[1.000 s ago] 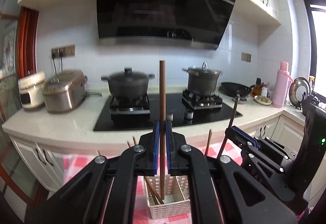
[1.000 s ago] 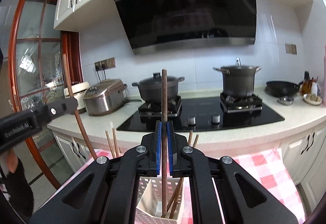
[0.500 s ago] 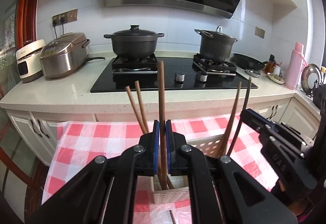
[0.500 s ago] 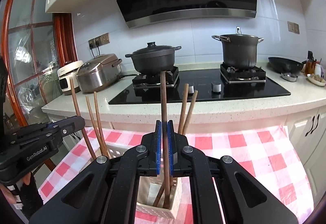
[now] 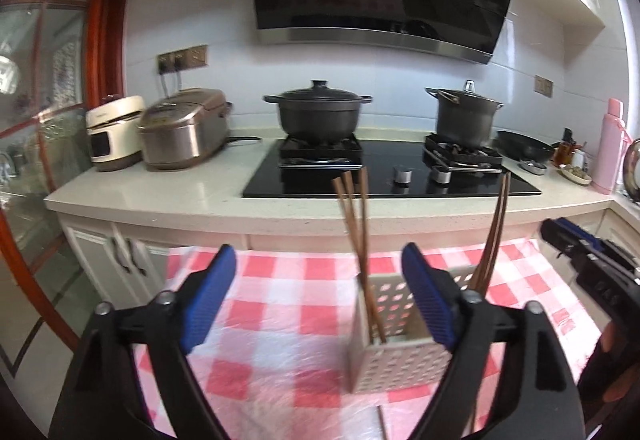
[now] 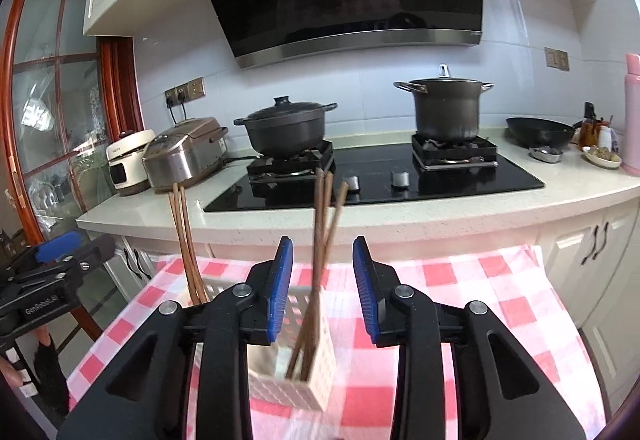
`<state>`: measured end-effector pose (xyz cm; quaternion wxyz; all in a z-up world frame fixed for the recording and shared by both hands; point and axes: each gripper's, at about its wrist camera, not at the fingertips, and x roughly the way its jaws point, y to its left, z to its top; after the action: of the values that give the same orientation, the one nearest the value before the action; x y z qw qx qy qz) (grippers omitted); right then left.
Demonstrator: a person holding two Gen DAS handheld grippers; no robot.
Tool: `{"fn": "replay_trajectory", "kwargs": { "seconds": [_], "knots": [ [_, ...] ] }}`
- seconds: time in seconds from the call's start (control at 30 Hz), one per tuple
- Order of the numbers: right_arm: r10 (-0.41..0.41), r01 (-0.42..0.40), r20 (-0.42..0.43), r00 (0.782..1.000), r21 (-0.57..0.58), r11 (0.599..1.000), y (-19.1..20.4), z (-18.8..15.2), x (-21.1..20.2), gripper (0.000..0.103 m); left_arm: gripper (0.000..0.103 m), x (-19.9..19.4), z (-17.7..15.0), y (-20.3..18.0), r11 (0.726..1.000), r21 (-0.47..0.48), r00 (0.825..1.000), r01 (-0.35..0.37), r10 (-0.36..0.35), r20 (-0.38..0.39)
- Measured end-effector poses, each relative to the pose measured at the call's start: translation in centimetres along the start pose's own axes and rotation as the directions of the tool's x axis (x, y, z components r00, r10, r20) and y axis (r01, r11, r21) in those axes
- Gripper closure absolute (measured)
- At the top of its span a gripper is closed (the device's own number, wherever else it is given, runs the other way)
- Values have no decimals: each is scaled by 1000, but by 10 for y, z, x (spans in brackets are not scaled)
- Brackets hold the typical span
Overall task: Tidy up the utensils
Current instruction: 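Lower both tools toward the remaining wooden chopsticks on the cloth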
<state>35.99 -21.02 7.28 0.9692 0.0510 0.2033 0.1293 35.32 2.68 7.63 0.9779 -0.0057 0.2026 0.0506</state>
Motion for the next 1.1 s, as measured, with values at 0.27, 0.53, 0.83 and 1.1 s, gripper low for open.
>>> {"fn": "replay_trajectory", "kwargs": {
  "seconds": [0.27,0.53,0.83,1.1],
  "knots": [
    [-35,41,-94,995,59,997,-15,-45,-14,64,5,-13,-54,6,992,82,995,-96,98,-24],
    [-51,75,-214,976,107,991,-23,-100,-18,64,5,-6,-103,21,994,58,987,-93,99,-125],
    [-66,116,-340,938,131,985,-24,-148,-12,64,5,5,-143,33,993,43,970,-112,119,-211],
    [-65,127,-408,910,126,984,-17,-168,-5,64,5,10,-164,37,994,53,959,-97,108,-260]
  ]
}}
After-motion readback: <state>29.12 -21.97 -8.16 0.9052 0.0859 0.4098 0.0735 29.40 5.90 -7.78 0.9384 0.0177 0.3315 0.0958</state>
